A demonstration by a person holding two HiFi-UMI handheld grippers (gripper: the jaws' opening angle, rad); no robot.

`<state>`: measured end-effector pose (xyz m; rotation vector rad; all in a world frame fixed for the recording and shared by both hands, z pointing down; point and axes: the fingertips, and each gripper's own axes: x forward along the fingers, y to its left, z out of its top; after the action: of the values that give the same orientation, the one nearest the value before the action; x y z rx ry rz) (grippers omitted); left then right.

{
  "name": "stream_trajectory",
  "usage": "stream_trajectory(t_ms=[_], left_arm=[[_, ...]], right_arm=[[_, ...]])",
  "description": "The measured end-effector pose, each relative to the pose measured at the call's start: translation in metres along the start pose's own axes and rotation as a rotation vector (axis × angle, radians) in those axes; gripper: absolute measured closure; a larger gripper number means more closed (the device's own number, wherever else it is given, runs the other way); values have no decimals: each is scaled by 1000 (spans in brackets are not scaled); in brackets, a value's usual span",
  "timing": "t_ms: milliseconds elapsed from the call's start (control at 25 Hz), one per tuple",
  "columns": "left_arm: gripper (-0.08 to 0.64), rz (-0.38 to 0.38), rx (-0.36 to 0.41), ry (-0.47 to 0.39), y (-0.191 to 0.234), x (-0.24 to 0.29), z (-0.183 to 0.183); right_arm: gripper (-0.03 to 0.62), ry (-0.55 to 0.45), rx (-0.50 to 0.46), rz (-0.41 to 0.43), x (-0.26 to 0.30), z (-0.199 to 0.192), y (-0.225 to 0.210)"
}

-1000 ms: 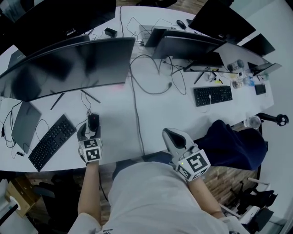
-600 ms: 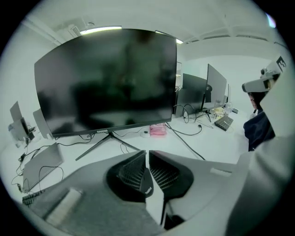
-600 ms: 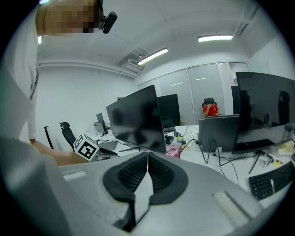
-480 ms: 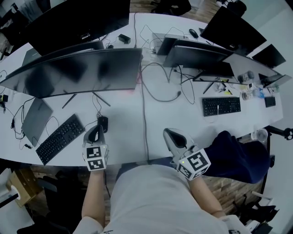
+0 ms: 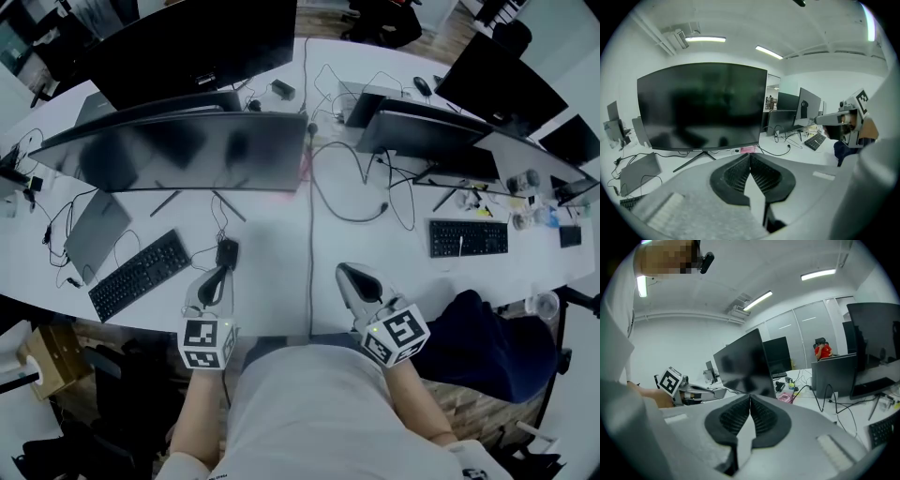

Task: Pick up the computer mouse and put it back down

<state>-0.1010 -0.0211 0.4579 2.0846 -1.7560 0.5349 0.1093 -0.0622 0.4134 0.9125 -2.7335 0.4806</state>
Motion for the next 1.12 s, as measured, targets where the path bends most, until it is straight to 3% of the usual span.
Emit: stream_trajectory(t_ms=[600, 1120], left_arm=[[552, 22, -53, -66, -23, -38, 22], [552, -23, -69, -90, -34, -41, 20]], right_arm=[[588, -3, -8, 124, 14, 8, 10], [588, 0, -47, 190, 12, 9, 26]])
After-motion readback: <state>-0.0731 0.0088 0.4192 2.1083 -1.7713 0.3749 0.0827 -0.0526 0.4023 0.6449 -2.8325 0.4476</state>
